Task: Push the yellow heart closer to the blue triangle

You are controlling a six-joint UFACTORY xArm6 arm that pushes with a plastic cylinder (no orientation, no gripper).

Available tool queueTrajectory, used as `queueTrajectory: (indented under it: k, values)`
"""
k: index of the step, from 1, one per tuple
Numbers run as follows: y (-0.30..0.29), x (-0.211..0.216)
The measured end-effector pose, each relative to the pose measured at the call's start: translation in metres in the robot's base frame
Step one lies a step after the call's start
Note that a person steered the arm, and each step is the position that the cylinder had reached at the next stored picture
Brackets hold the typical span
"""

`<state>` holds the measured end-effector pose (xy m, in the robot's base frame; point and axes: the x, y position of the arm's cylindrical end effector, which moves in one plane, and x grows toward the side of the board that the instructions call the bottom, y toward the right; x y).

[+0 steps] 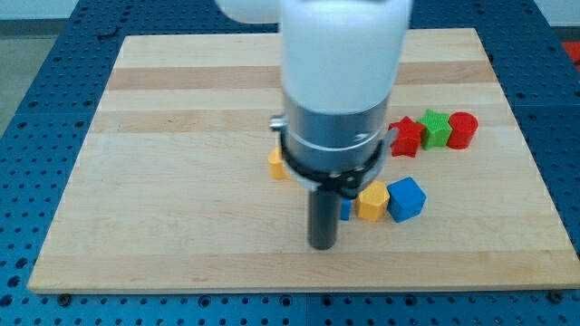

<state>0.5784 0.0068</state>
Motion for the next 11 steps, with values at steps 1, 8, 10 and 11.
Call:
queueTrajectory:
  k: [1, 8, 10, 11]
  values:
    - [-0.058, -0.006]
    - [-0.032, -0.174]
    - [-0.028, -0.164]
    - [-0.026, -0.139]
